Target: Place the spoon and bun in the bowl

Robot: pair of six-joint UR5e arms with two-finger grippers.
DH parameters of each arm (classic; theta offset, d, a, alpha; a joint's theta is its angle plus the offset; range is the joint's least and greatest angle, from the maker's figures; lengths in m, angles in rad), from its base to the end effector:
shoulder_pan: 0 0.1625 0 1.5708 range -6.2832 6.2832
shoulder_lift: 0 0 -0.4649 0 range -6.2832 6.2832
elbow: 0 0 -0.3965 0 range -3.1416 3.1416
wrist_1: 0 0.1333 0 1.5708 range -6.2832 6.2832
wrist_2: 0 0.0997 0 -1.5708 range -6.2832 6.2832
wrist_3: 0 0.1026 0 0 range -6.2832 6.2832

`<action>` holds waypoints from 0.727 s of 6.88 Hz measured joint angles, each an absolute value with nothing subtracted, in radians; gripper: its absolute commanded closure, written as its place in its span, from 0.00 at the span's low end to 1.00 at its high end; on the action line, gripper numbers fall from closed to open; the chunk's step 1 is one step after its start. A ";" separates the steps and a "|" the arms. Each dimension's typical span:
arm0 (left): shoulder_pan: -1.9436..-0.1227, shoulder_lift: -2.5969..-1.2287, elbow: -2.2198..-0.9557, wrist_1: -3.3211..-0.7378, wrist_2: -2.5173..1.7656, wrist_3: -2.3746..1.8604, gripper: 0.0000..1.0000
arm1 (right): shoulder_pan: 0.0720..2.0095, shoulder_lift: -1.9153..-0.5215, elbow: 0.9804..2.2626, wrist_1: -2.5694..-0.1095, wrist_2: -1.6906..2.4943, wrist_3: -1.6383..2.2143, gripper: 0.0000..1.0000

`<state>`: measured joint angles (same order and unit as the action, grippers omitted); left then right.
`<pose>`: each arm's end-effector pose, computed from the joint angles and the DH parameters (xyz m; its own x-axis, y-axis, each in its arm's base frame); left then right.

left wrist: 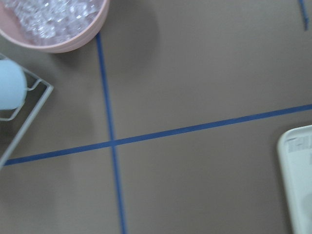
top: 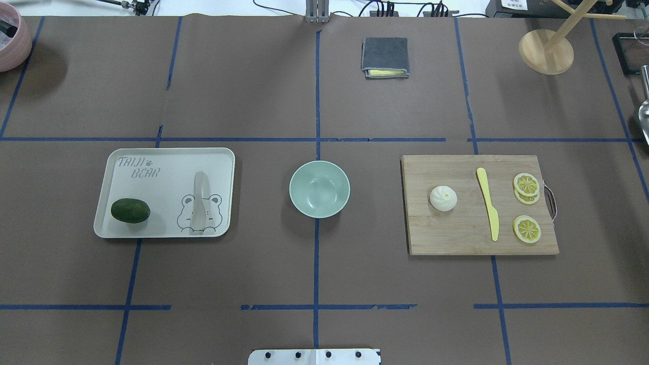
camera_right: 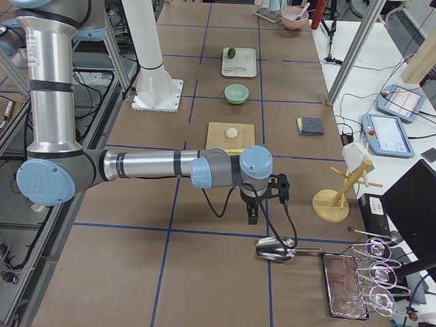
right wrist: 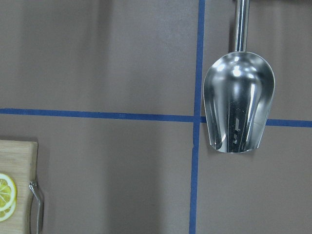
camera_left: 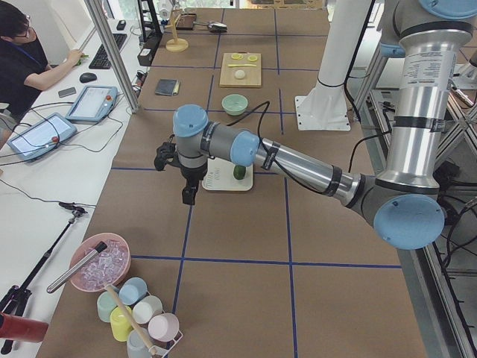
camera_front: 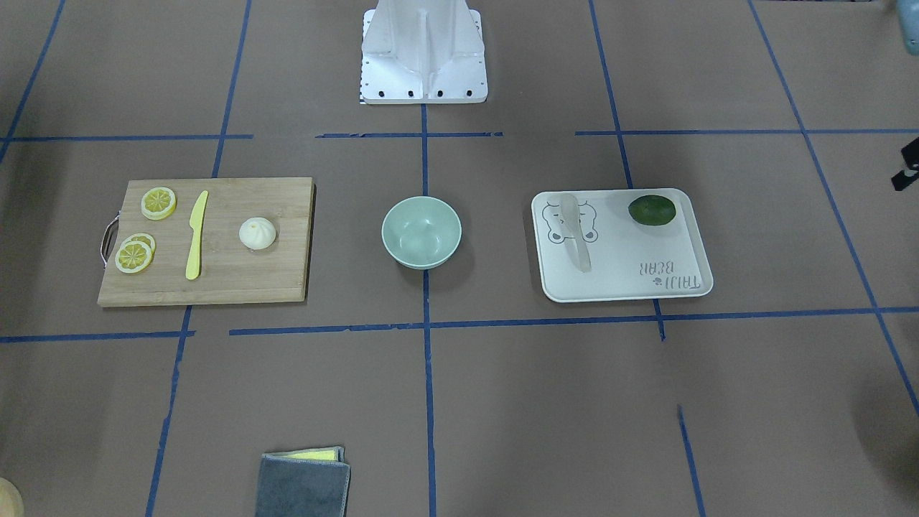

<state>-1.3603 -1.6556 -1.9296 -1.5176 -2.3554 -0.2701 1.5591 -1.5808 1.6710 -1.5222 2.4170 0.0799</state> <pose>0.0486 -0.5186 0.4848 0.6644 0.1546 -0.7312 -0.0166 0.9812 0.1924 0.0506 -0.4990 0.6452 0.6604 -0.0319 0.7502 -0.0413 0.9960 0.0787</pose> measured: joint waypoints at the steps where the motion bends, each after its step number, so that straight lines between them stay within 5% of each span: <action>1: -1.255 -1.659 -1.972 -1.611 -2.340 -0.458 0.00 | 1.558 -1.562 1.669 -1.524 2.418 0.101 0.00; 5: -0.831 -1.841 -1.870 -1.856 -2.057 -1.041 0.04 | 1.556 -1.513 1.668 -1.522 2.423 0.180 0.00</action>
<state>-0.8306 -1.8413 -1.8695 -1.8561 -2.0575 -1.0408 1.5564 -1.5130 1.6676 -1.5220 2.4228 0.1798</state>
